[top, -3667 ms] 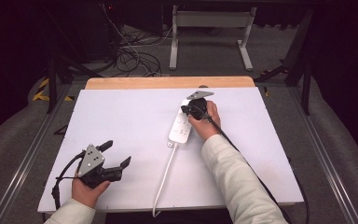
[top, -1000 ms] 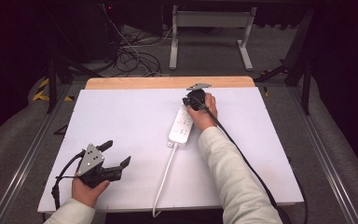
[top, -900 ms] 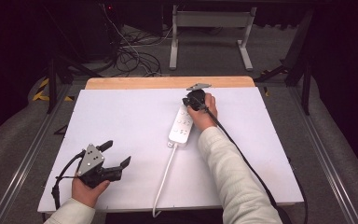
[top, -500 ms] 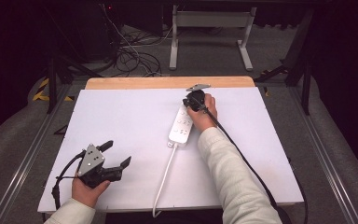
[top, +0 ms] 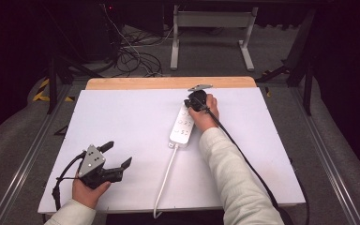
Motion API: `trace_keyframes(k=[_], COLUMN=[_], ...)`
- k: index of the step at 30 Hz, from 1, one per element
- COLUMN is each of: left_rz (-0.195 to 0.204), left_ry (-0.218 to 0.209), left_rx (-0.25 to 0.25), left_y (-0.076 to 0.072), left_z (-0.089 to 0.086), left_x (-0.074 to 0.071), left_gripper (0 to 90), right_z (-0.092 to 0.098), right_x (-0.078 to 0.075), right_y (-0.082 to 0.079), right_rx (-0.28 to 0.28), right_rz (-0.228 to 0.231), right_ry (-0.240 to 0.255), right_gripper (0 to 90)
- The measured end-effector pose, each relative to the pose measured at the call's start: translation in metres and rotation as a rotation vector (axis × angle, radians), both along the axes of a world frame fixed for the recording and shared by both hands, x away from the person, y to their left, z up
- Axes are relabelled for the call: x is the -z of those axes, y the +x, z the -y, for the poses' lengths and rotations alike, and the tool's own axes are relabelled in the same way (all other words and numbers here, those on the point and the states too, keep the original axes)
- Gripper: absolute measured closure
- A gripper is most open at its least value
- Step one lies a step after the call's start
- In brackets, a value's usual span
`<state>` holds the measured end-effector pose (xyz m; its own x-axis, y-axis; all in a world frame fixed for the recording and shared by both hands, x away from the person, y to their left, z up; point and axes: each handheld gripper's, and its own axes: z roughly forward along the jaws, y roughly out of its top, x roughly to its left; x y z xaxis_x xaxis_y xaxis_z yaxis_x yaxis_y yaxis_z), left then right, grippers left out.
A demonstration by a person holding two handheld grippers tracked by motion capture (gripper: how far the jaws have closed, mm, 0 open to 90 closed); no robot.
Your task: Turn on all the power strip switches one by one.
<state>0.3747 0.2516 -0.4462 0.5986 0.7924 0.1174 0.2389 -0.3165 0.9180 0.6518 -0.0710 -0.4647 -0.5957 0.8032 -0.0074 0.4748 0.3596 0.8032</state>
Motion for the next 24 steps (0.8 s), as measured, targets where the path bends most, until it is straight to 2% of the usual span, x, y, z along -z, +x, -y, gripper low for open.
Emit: trace_keyframes(k=[5, 9, 22, 24], left_rz=[-0.002, -0.001, -0.001, -0.004], left_ry=[-0.005, 0.000, -0.007, -0.011], left_rx=[-0.001, -0.001, -0.002, -0.002], left_y=[-0.0004, -0.0002, -0.0007, -0.0010], left_z=[0.0006, 0.0001, 0.0002, 0.0000], left_x=[0.0001, -0.0001, -0.0003, -0.0006], left_gripper=[18.4, 18.4, 18.4, 18.4], right_z=[-0.0012, -0.0008, 0.0001, -0.0004], right_x=[0.0008, 0.0001, 0.0021, 0.0004], right_y=[-0.0006, -0.0009, 0.0004, 0.0000], right_rx=[0.001, 0.000, 0.007, 0.005], right_rz=[0.005, -0.009, -0.017, -0.018], right_ry=[-0.008, -0.007, 0.012, 0.000], right_gripper=[90.0, 90.0, 90.0, 90.0])
